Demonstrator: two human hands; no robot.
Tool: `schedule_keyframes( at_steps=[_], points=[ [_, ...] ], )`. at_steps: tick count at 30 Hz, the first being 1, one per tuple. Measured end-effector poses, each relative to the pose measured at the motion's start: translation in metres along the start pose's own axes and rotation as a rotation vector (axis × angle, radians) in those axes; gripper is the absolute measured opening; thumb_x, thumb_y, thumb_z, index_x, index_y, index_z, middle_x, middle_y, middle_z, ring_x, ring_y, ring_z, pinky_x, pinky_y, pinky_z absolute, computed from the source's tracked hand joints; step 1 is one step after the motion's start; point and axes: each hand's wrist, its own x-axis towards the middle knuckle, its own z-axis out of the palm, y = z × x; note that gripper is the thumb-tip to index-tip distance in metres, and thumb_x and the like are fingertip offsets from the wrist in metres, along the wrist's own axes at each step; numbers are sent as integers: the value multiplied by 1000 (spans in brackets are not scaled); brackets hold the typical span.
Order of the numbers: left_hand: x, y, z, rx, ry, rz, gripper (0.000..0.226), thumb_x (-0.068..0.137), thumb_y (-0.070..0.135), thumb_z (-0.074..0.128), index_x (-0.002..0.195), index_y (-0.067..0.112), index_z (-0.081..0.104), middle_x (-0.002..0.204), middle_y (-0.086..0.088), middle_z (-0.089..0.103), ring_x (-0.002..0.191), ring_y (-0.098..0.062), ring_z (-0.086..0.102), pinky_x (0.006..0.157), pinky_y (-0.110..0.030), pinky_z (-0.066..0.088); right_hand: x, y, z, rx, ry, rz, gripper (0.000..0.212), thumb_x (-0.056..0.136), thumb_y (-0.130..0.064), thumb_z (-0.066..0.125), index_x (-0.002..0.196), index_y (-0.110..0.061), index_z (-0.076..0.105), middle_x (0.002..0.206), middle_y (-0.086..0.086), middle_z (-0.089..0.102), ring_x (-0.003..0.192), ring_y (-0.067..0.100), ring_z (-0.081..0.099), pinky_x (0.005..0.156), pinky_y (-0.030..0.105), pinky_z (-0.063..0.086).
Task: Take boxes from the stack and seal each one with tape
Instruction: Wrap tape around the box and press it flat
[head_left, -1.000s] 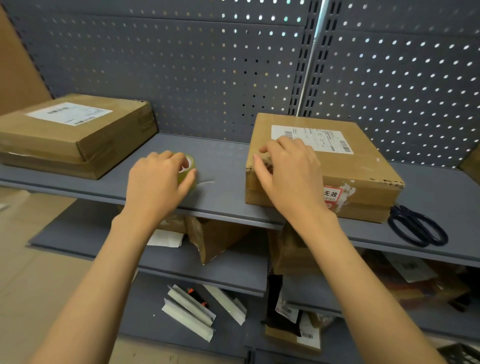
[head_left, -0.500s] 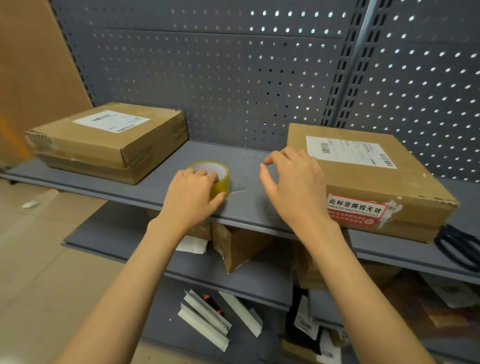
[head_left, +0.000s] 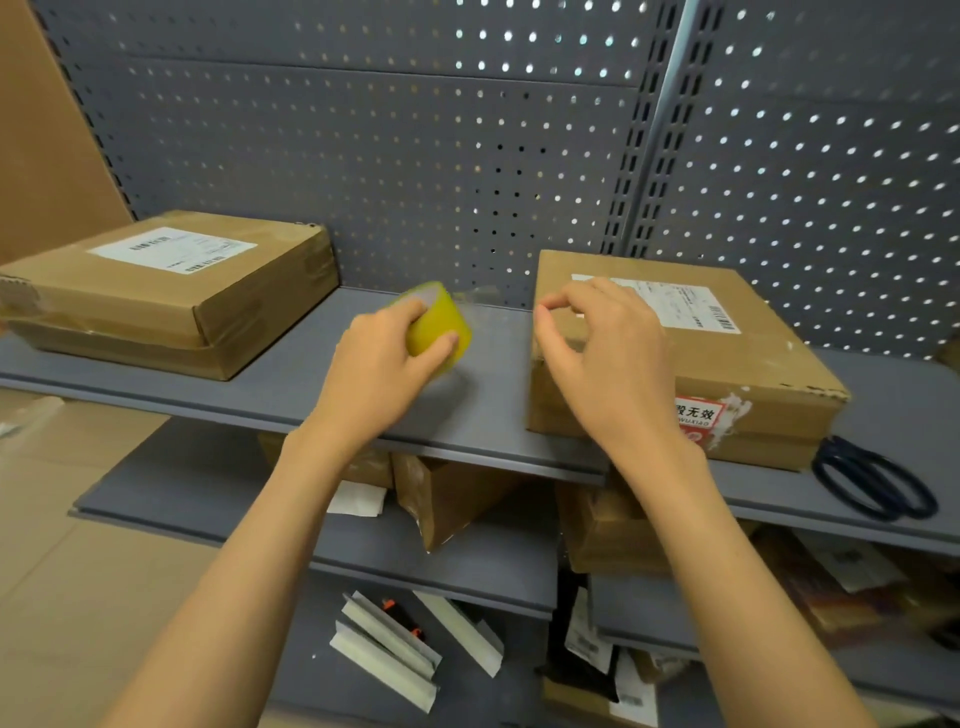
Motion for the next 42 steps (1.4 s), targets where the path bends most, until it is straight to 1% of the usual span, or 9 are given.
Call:
schedule_keyframes(
  at_steps=[2, 6, 16, 20, 23, 29, 33, 36, 42],
  points=[
    [3, 19, -6, -102, 43, -10, 41, 81, 45, 53, 86, 5, 59, 72, -9, 54, 69, -25, 50, 59, -33, 28, 3, 1, -12, 120, -3, 20, 15, 89, -23, 56, 87, -16, 68, 89, -4, 66, 88, 19, 59, 76, 35, 46],
    [4, 54, -13, -292, 91, -52, 30, 88, 34, 64, 78, 6, 58, 62, 1, 48, 55, -6, 41, 51, -18, 30, 8, 3, -37, 310, -12, 66, 10, 90, -20, 60, 90, -19, 70, 90, -11, 66, 89, 4, 58, 81, 21, 45],
    [-22, 120, -9, -561, 186, -125, 18, 89, 23, 65, 72, 22, 59, 58, 12, 53, 55, 1, 47, 52, -12, 36, 13, 15, -78, 499, -68, -10, 14, 92, -21, 61, 102, -24, 71, 114, -9, 62, 111, -4, 53, 96, 16, 40],
    [-35, 131, -4, -618, 174, -135, 21, 90, 21, 65, 71, 26, 57, 56, 19, 54, 55, 1, 48, 53, -10, 36, 11, 21, -84, 522, -124, -61, 27, 95, -19, 57, 121, -21, 63, 122, -9, 60, 113, -1, 53, 95, 12, 39],
    [-43, 136, -1, -593, 149, -131, 15, 87, 26, 64, 74, 25, 60, 61, 16, 56, 57, 1, 49, 53, -11, 38, 11, 26, -87, 534, -221, -75, 34, 96, -23, 56, 131, -25, 55, 126, -11, 58, 113, 4, 54, 97, 18, 42],
    [-49, 144, 6, -562, 152, -152, 13, 85, 32, 64, 81, 19, 64, 69, 6, 60, 60, 0, 52, 53, -16, 42, 9, 36, -84, 575, -223, -45, 12, 92, -24, 61, 102, -22, 67, 104, -9, 67, 102, 8, 61, 94, 42, 47],
    [-52, 145, 8, -558, 135, -168, 9, 89, 26, 65, 82, 21, 64, 65, 15, 59, 61, 0, 54, 53, -13, 42, 7, 40, -85, 760, -245, 34, 5, 89, -16, 66, 92, -12, 69, 92, -4, 70, 89, 5, 64, 86, 31, 51],
    [-56, 147, 8, -618, 88, -194, 7, 89, 27, 65, 83, 23, 64, 71, 11, 64, 65, -8, 63, 53, -22, 51, 3, 39, -85, 935, -270, 108, 5, 88, -11, 66, 85, -16, 67, 90, -5, 70, 85, 1, 63, 79, 16, 48],
    [-70, 152, 4, -937, -104, -261, 25, 82, 30, 59, 97, 11, 59, 75, -10, 72, 65, -21, 71, 58, -29, 58, -8, 34, -68, 1156, -297, 216, 13, 89, -14, 62, 81, -23, 66, 92, -3, 72, 95, 11, 66, 87, 27, 50]
  ],
)
